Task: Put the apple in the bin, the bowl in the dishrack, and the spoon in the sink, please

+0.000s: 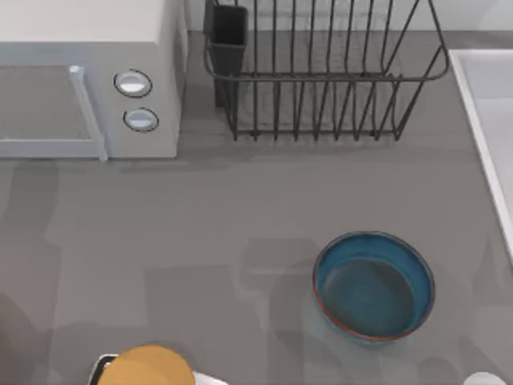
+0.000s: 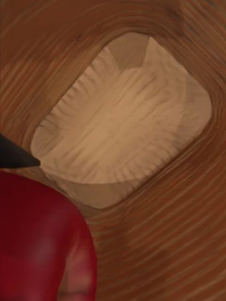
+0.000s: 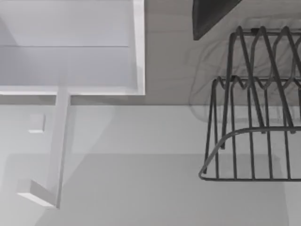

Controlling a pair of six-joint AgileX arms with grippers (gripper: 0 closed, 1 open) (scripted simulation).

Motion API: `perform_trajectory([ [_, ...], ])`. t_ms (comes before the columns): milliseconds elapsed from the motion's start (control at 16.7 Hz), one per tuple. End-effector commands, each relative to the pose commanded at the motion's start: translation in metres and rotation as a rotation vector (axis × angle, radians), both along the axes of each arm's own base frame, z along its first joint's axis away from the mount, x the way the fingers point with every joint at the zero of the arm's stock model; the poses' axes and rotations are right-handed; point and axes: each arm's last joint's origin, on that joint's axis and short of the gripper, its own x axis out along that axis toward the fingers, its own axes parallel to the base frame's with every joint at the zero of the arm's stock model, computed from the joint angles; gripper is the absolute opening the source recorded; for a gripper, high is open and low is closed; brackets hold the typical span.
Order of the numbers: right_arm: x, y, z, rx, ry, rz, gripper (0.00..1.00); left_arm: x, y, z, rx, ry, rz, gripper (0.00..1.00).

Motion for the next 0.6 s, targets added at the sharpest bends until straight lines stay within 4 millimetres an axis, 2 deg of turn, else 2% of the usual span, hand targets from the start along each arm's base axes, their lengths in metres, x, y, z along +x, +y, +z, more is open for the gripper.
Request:
perform_trajectory([
  [120, 0.0000, 0.0000, 0.0000, 0.000, 0.000, 0.000, 1.00, -0.0028, 0.0029, -0.0076, 0.000, 0.005, -0.001, 0.00],
  [360, 0.0000, 0.0000, 0.0000, 0.000, 0.000, 0.000, 1.00, -0.0029, 0.0031, -0.0079, 0.000, 0.006, -0.001, 0.00],
  [600, 0.0000, 0.0000, 0.0000, 0.000, 0.000, 0.000, 1.00, -0.0029, 0.0031, -0.0079, 0.000, 0.006, -0.001, 0.30],
])
